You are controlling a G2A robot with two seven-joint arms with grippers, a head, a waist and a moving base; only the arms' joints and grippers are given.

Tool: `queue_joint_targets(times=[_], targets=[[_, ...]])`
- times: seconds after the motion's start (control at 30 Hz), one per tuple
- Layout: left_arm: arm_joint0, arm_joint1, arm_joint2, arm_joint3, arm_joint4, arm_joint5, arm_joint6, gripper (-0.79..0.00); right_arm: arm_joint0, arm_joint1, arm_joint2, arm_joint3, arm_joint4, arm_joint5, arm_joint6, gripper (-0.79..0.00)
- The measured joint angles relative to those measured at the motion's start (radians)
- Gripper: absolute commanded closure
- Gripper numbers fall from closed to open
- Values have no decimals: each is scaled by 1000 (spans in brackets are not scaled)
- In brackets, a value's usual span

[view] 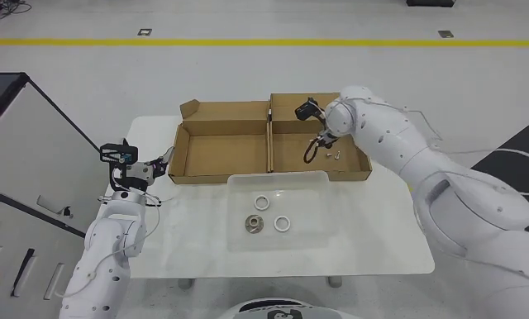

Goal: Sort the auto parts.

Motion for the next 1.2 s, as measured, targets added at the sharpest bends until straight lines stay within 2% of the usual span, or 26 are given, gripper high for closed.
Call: queue_joint_targets(times=[0.27,0.57,0.67,0.83,0.93,1.13,1.17,1.2], targets=[[0,0,0,0,0,0,0,-785,-1,-124,-17,233,11,61,-41,0],[0,0,0,0,0,0,0,-785,-2,-207,-18,383,5,50,-41,0],[0,0,0,0,0,0,0,-785,-1,-225,-14,419,5,39,-42,-166],[0,0,0,0,0,0,0,-785,3,-247,-5,464,7,20,-46,-345],[0,0,0,0,0,0,0,-785,10,-255,1,487,7,7,-48,-376],[0,0,0,0,0,0,0,-785,36,-262,26,521,27,-27,-70,-388],[0,0,0,0,0,0,0,-785,44,-262,34,527,38,-38,-78,-468],[0,0,0,0,0,0,0,-785,51,-261,42,531,48,-49,-83,-683]])
